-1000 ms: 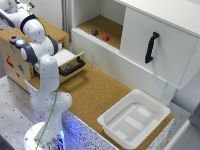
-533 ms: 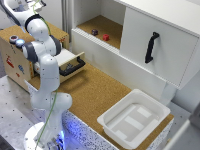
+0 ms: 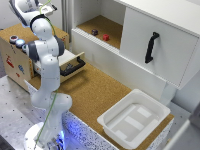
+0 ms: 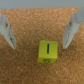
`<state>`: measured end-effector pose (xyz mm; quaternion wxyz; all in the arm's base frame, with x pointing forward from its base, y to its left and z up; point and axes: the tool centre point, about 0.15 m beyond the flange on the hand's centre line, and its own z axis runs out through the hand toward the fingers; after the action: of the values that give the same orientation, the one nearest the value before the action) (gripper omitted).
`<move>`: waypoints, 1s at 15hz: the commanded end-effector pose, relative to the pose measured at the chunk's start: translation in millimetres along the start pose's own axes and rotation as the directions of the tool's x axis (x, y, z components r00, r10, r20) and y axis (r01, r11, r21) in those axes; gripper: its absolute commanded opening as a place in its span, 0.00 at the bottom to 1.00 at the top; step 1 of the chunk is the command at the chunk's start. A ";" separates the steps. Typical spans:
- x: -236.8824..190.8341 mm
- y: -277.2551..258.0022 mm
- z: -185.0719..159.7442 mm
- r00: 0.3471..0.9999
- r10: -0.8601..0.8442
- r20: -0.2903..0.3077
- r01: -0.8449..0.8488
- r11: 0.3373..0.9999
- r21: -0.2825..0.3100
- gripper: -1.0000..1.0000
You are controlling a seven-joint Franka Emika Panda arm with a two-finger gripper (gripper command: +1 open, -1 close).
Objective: Grasp the yellow block and turn it right
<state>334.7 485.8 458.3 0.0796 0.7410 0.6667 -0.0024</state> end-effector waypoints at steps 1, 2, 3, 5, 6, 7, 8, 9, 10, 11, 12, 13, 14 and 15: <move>-33.4 15.5 47.1 0.964 0.044 -0.263 -0.027 0.997 0.069 1.00; -31.1 17.2 46.9 0.966 0.046 -0.254 -0.030 0.997 0.064 1.00; -28.7 19.2 46.3 0.964 0.060 -0.259 -0.045 0.997 0.063 1.00; -23.2 18.1 50.7 0.962 0.070 -0.264 -0.049 0.995 0.085 1.00; -21.1 16.5 52.7 0.960 0.078 -0.268 -0.054 0.994 0.094 0.00; -20.7 15.2 52.4 0.956 0.095 -0.278 -0.071 0.993 0.096 0.00; -20.2 14.5 51.7 0.955 0.105 -0.277 -0.081 0.992 0.096 0.00; -19.8 13.5 51.1 0.956 0.113 -0.271 -0.089 0.991 0.098 0.00; -20.3 12.3 49.2 0.959 0.114 -0.260 -0.093 0.991 0.093 0.00; -21.7 11.0 46.4 0.961 0.118 -0.250 -0.098 0.991 0.090 0.00; -22.2 8.8 43.8 0.966 0.112 -0.233 -0.093 0.991 0.091 0.00; -21.3 3.6 39.7 0.977 0.084 -0.196 -0.069 0.994 0.081 0.00; -21.4 0.2 36.6 0.982 0.075 -0.171 -0.063 0.995 0.075 0.00; -21.8 -3.4 34.1 0.986 0.071 -0.151 -0.061 0.995 0.073 0.00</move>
<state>358.4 478.2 424.5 0.0064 0.7711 0.6365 0.0150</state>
